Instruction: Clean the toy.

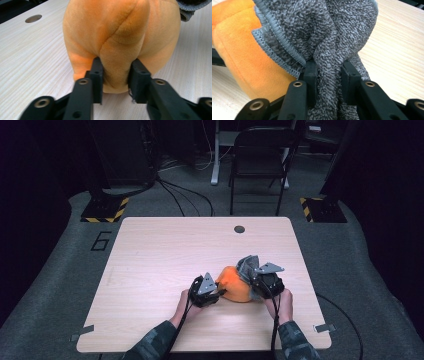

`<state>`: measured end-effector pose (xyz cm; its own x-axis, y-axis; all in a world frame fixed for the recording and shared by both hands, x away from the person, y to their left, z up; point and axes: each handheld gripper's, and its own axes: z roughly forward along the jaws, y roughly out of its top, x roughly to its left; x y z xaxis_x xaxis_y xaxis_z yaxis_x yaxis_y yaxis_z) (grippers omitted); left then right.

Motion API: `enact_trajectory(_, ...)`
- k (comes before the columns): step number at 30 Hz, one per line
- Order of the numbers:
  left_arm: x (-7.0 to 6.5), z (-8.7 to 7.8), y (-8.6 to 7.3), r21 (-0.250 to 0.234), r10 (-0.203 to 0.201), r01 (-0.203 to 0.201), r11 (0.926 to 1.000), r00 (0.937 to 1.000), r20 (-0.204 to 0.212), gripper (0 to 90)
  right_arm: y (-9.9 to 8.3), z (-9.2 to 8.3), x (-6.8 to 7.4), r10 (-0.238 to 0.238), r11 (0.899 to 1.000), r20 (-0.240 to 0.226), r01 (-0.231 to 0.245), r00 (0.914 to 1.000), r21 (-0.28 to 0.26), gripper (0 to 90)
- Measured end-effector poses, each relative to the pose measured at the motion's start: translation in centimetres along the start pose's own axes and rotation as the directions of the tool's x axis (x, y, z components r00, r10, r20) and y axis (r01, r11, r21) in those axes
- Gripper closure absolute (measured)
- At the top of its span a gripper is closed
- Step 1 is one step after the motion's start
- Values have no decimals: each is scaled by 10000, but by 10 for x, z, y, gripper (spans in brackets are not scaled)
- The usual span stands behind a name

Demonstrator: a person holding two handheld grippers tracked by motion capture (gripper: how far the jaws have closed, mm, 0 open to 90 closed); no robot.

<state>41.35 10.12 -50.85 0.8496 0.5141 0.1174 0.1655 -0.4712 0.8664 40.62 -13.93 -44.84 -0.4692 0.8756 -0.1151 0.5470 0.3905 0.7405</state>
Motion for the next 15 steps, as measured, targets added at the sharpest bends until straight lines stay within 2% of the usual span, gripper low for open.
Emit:
enact_trajectory(2,1,0,0,-66,-61,61,10000,10000,46,745,0,-3,-6,94,9998,-203,-98,9998,-156,698)
enact_trajectory(3,1,-1,-1,-159,-116,116,9998,9999,40,757,0,-5,-9,332,9989,-218,-339,9992,-317,698)
enact_trajectory(6,3,-2,-2,-326,-206,210,9993,9997,127,781,-1,-11,-24,486,9978,29,-484,9988,-447,697)
enact_trajectory(8,3,-2,-2,-439,-196,201,9988,9997,117,791,-6,-10,-33,779,9964,223,-770,9967,-362,697)
enact_trajectory(11,3,-5,0,-677,-377,392,9969,9990,232,803,-13,-7,-46,1164,9931,426,-1156,9923,-222,696)
enact_trajectory(15,5,-10,6,-908,-1056,1113,9896,9923,648,807,-18,-9,-57,1434,9895,648,-1420,9875,-260,696)
